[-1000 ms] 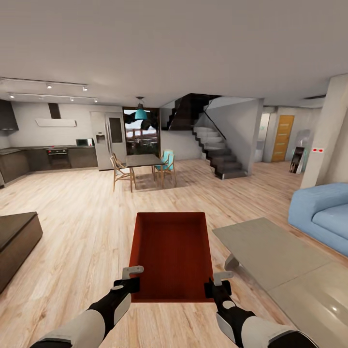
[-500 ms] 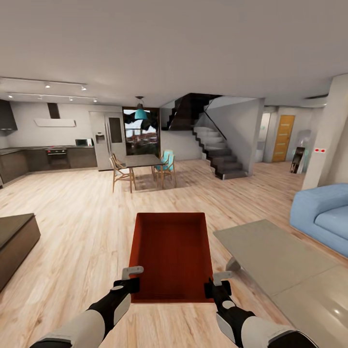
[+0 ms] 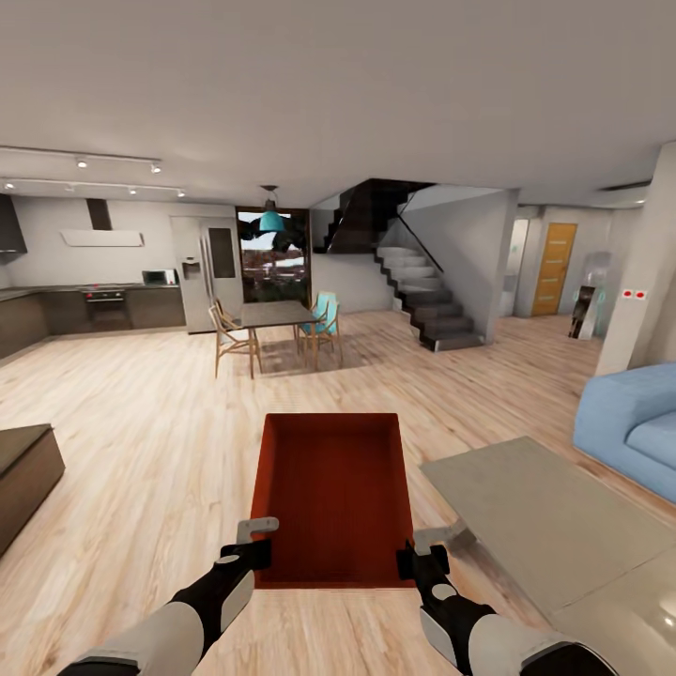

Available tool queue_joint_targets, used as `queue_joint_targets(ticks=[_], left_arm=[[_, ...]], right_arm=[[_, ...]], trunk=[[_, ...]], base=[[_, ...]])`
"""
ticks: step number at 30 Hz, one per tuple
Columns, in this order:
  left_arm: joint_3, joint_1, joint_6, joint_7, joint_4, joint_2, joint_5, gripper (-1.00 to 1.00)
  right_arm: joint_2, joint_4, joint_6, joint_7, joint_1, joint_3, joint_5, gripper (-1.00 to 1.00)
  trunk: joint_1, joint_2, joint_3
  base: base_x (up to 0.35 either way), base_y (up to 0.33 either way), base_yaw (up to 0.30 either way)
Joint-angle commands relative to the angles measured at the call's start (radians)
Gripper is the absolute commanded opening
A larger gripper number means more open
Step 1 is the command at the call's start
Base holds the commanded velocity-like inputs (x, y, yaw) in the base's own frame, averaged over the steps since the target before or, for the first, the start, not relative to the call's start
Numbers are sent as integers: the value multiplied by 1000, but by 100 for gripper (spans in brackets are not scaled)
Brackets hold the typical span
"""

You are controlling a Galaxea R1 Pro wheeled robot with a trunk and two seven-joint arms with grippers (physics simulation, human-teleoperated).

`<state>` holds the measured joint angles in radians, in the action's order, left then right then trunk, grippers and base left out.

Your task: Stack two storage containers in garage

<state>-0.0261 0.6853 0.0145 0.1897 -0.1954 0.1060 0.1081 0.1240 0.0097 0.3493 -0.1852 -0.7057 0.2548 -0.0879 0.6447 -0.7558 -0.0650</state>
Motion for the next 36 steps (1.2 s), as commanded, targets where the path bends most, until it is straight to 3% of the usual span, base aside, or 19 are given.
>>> queue_joint_targets(ticks=[1, 36], left_arm=[[11, 0, 2, 28, 2, -19, 8, -100], [11, 0, 2, 28, -2, -28, 8, -100]], right_arm=[[0, -2, 13, -3, -1, -6, -6, -100], [0, -2, 13, -3, -1, -6, -6, -100]], trunk=[[1, -1, -2], [1, -1, -2]], base=[[322, 0, 0], [321, 0, 0]])
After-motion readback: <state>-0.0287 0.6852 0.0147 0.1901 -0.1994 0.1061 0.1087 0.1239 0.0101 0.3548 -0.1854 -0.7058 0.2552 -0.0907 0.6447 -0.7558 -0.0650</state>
